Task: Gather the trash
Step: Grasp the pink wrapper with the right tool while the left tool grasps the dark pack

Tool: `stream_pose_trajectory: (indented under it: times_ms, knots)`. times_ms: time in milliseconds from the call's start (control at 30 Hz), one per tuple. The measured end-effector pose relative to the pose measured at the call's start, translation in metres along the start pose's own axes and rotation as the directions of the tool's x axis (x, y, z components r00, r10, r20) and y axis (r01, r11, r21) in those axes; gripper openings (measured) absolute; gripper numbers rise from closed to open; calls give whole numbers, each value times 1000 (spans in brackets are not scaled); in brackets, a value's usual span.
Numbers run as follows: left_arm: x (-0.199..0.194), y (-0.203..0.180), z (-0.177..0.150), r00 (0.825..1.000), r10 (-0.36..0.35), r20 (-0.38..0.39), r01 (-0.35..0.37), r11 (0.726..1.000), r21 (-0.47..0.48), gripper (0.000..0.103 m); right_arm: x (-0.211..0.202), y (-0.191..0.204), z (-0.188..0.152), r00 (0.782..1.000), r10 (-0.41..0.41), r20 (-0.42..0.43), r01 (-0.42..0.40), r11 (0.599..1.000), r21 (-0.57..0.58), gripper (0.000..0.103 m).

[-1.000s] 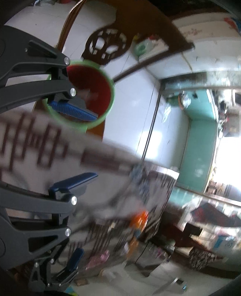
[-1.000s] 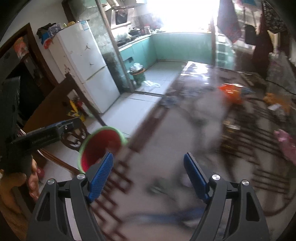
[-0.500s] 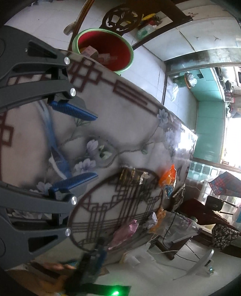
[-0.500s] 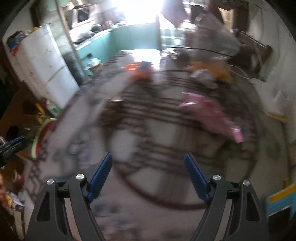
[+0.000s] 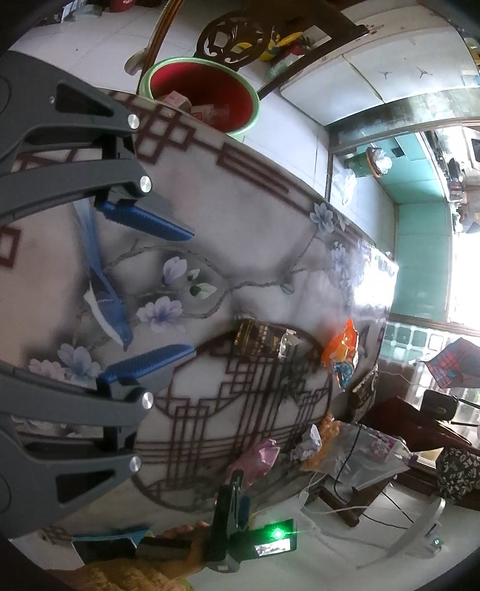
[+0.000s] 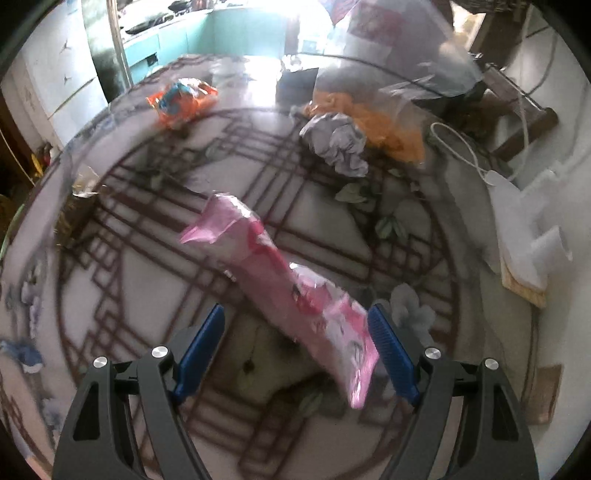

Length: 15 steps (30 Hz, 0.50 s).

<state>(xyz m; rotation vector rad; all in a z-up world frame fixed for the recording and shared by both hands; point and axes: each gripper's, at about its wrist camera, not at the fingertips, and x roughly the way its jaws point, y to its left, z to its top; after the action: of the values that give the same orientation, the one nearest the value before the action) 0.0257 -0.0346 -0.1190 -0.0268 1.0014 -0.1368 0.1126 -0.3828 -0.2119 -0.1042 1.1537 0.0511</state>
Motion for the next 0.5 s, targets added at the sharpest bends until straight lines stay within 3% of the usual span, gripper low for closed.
stream_pose_trajectory:
  times_ms: [100,233,267,500]
  knots:
    - [16,-8,7,999,7,-31,-6,1000,14,56,12,2,6,999,42,-20,-43,999,-4,68]
    - [43,-27,21,998,-4,-62,7,998,58,56,23,1,7,997,62,-50,-61,998,11,33]
    - [49,-31,24,998,-2,-62,6,998,66,56,23,0,7,997,51,-50,-50,999,17,16]
    - [119,-60,60,995,-21,-97,33,992,120,56,-3,-5,-13,988,150,30,-153,981,121,12]
